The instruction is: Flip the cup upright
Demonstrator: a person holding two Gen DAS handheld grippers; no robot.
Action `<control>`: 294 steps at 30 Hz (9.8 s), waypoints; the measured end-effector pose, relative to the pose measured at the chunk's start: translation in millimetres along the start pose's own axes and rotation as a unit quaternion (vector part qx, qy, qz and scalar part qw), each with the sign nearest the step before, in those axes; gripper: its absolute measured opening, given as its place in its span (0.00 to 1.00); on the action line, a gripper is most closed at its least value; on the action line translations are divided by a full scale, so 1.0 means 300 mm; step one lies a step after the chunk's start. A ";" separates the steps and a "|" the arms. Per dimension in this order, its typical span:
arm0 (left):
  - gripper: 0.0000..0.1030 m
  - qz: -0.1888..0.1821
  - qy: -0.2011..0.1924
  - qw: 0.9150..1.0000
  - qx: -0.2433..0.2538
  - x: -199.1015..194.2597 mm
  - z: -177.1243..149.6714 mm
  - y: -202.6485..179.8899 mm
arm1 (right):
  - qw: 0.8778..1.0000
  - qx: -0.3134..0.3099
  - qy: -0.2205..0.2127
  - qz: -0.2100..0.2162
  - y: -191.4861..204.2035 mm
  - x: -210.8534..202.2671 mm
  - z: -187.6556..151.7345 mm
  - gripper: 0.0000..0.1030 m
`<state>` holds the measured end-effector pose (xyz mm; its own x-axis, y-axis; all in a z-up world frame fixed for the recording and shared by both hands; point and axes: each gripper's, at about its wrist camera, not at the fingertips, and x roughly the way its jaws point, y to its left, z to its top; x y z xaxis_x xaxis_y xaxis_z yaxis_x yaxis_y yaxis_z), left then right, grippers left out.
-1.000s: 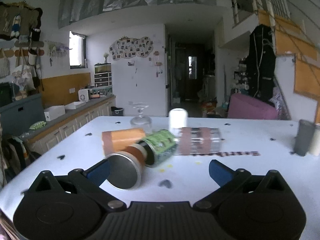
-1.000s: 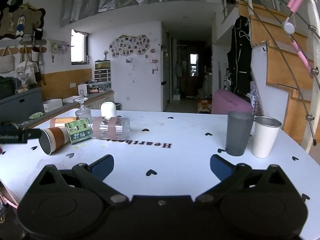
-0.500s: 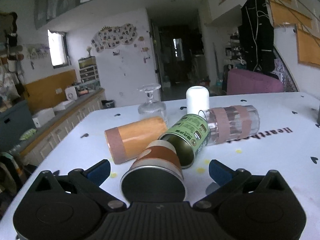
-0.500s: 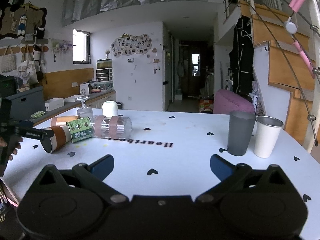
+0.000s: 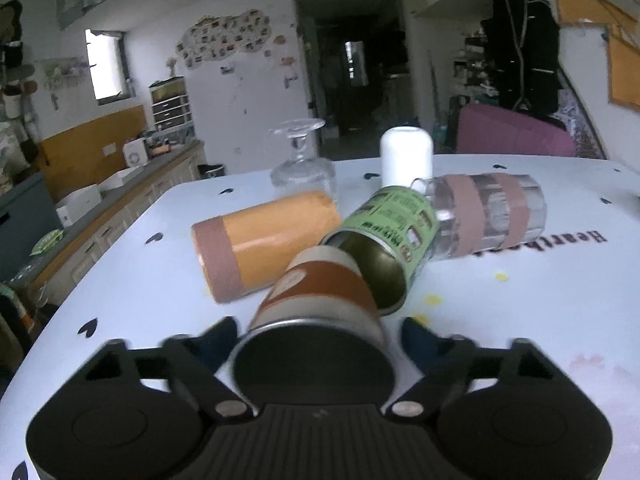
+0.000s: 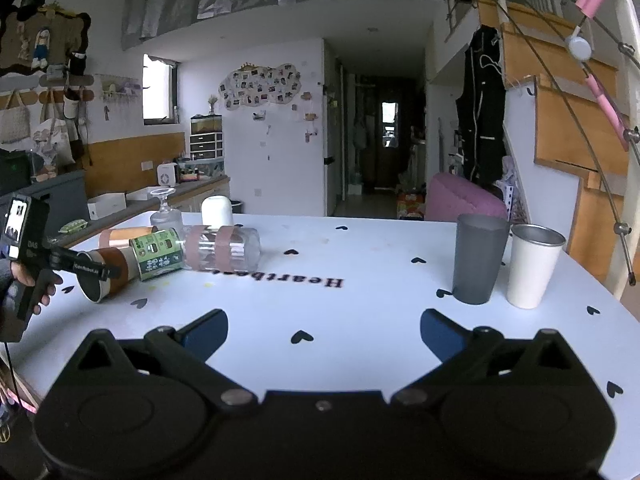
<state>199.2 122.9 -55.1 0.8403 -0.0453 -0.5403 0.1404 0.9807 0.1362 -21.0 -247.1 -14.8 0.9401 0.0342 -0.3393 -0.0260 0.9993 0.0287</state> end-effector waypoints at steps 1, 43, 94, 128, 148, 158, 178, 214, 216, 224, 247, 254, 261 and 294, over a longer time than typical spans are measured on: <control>0.79 -0.001 -0.001 1.000 -0.005 -0.005 -0.003 0.003 | 1.000 0.000 0.000 0.000 0.000 0.001 -0.001 1.00; 0.85 -0.200 -0.053 0.969 0.137 -0.382 -0.222 -0.701 | 0.986 0.021 0.155 0.057 0.064 0.468 0.093 1.00; 0.90 -0.161 -0.029 0.986 -0.041 -0.375 -0.227 -0.480 | 0.904 0.192 0.340 0.171 0.010 0.576 0.090 0.75; 0.90 -0.152 -0.016 0.988 -0.034 -0.340 -0.260 -0.491 | 0.986 0.023 0.072 -0.146 -0.321 0.847 0.248 0.75; 0.92 -0.155 -0.061 0.986 -0.028 -0.416 -0.169 -0.524 | 0.992 0.020 0.013 -0.125 -0.261 0.363 0.204 0.94; 0.97 -0.152 -0.091 0.984 -0.026 -0.483 -0.110 -0.558 | 0.992 0.043 -0.024 -0.118 -0.235 0.084 0.115 0.94; 1.00 -0.141 -0.129 0.982 -0.006 -0.582 -0.088 -0.639 | 0.991 0.031 -0.024 -0.131 -0.177 -0.117 -0.006 1.00; 1.00 -0.128 -0.119 0.985 -0.001 -0.584 -0.105 -0.661 | 0.992 0.025 -0.014 -0.126 -0.137 -0.130 -0.035 1.00; 1.00 -0.128 -0.119 0.985 -0.001 -0.584 -0.106 -0.660 | 0.992 0.024 -0.014 -0.126 -0.137 -0.130 -0.035 1.00; 1.00 -0.128 -0.119 0.985 -0.001 -0.585 -0.106 -0.659 | 0.992 0.025 -0.014 -0.126 -0.137 -0.130 -0.034 1.00; 1.00 -0.128 -0.119 0.985 -0.002 -0.584 -0.106 -0.659 | 0.992 0.026 -0.013 -0.127 -0.135 -0.128 -0.043 1.00; 1.00 -0.127 -0.119 0.985 -0.001 -0.584 -0.106 -0.659 | 0.991 0.026 -0.013 -0.128 -0.136 -0.128 -0.043 1.00; 1.00 -0.128 -0.120 0.985 0.000 -0.586 -0.104 -0.663 | 0.991 0.028 -0.013 -0.129 -0.143 -0.129 -0.045 1.00; 1.00 -0.127 -0.120 0.985 -0.001 -0.589 -0.100 -0.664 | 0.991 0.028 -0.012 -0.129 -0.147 -0.131 -0.043 1.00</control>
<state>7.0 -58.7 -11.7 0.8775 -0.3332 -0.3448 0.3615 0.9322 0.0192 -61.2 -292.4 -14.8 0.9210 -0.2233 -0.3190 0.2347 0.9721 -0.0030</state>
